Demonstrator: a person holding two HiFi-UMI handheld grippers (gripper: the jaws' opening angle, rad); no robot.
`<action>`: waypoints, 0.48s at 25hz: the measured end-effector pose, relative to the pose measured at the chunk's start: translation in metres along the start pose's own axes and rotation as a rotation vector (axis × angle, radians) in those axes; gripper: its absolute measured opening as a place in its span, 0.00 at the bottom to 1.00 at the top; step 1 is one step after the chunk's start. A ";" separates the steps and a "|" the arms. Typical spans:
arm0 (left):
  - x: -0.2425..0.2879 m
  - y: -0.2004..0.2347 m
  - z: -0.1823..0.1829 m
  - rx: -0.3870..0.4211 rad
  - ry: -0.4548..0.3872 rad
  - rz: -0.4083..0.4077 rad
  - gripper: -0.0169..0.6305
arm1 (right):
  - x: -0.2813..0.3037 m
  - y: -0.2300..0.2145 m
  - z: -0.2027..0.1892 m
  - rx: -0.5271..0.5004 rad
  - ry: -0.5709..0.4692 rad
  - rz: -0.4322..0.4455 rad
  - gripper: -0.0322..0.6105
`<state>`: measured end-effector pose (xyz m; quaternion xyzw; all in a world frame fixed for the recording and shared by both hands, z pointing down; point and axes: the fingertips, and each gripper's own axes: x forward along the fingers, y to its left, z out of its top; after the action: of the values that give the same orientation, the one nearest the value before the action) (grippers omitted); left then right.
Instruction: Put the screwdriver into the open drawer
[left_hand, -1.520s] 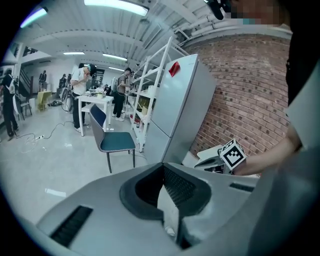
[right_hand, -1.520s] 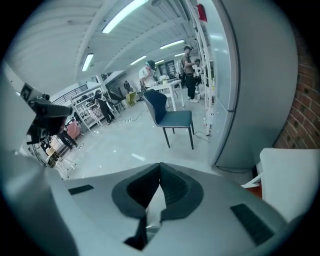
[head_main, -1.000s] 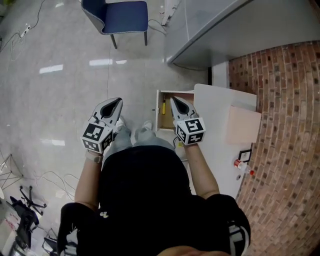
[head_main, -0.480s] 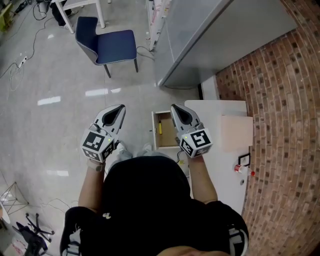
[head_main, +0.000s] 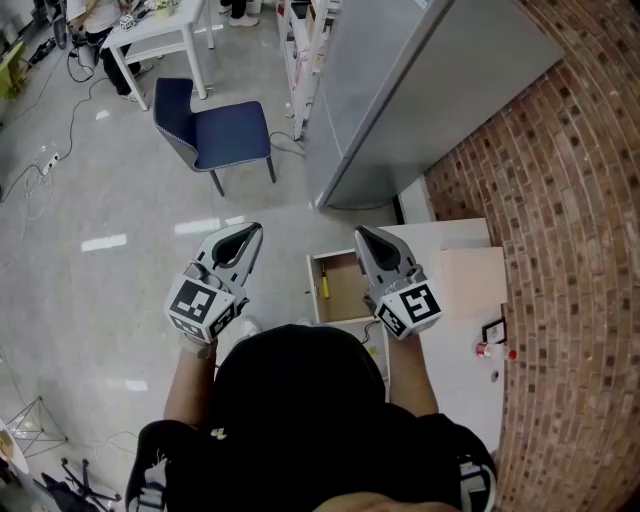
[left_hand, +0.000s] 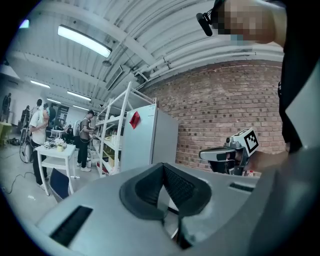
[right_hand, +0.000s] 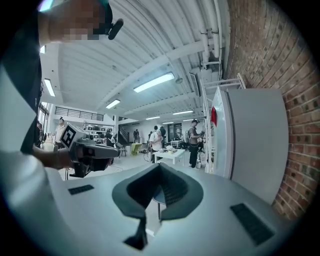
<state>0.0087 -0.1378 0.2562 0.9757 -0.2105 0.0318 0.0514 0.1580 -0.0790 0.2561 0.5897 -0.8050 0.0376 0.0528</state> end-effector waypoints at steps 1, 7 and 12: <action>0.000 -0.001 0.004 0.009 -0.007 -0.004 0.03 | -0.002 -0.001 0.004 -0.004 -0.012 -0.005 0.06; -0.001 -0.001 0.020 0.038 -0.036 -0.012 0.03 | -0.008 -0.001 0.021 -0.012 -0.066 -0.018 0.06; -0.001 -0.008 0.024 0.051 -0.040 -0.019 0.03 | -0.016 0.001 0.024 -0.016 -0.093 -0.022 0.06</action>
<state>0.0123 -0.1330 0.2319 0.9791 -0.2011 0.0171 0.0227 0.1608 -0.0666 0.2299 0.5993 -0.8003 0.0031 0.0208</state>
